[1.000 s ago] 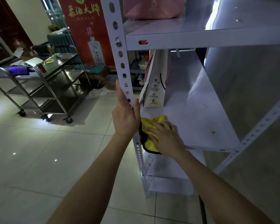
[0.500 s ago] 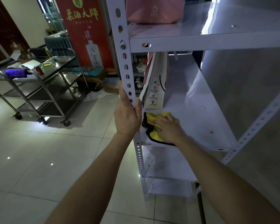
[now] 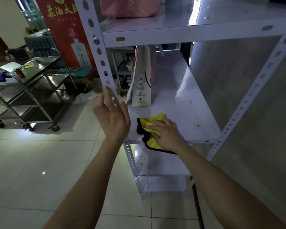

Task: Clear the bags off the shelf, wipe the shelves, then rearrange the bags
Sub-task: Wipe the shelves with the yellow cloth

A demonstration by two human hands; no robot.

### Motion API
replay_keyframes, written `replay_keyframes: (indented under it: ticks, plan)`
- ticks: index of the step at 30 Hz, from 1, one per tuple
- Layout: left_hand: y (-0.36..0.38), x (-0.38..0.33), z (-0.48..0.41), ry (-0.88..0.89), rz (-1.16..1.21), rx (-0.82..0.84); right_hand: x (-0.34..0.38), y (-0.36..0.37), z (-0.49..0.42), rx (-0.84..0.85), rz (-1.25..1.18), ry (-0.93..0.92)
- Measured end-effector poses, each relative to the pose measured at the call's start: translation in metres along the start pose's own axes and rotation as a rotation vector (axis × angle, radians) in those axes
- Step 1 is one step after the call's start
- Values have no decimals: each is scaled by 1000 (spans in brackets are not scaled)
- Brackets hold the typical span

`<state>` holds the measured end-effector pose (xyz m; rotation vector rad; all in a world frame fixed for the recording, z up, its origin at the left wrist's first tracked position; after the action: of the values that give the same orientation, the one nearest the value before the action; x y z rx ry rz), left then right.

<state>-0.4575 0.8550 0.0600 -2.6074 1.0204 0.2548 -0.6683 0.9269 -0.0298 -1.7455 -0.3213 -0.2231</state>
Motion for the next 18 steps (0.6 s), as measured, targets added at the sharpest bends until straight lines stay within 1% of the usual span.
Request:
replay_keyframes:
  ticks: [2,3,4,5,6,8,9,11,13,15,18]
  plan:
    - [-3,-13,16,165,20,-52,-17,-6,13,-33,-2,70]
    - [-1,-21,27,260,33,-36,-25,-9,19,-46,8,108]
    - [4,-31,37,340,54,15,-34,-12,25,-55,22,146]
    - [12,-41,47,380,82,97,-44,-16,30,-63,34,184]
    - [21,-49,56,375,105,207,-53,-20,36,-75,43,221]
    - [42,-58,68,286,96,442,-70,-26,47,-117,67,299]
    - [53,-58,71,240,67,539,-77,-29,53,-147,90,344]
    - [73,-56,74,175,0,679,-89,-34,63,-214,149,443]
    - [87,-51,74,154,-50,770,-99,-36,67,-254,181,533]
    - [95,-44,77,139,-68,833,-104,-36,62,-233,195,592]
    - [97,-37,84,29,-19,857,-112,-38,42,-201,220,662]
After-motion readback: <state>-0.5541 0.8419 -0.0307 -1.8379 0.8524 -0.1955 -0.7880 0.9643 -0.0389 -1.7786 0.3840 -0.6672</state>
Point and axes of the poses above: each hand's wrist, its own z-axis away from the middle knuckle, its own y-axis out of the palm, x = y × z, the point moved 2 cm from there along -z, towards the middle knuckle
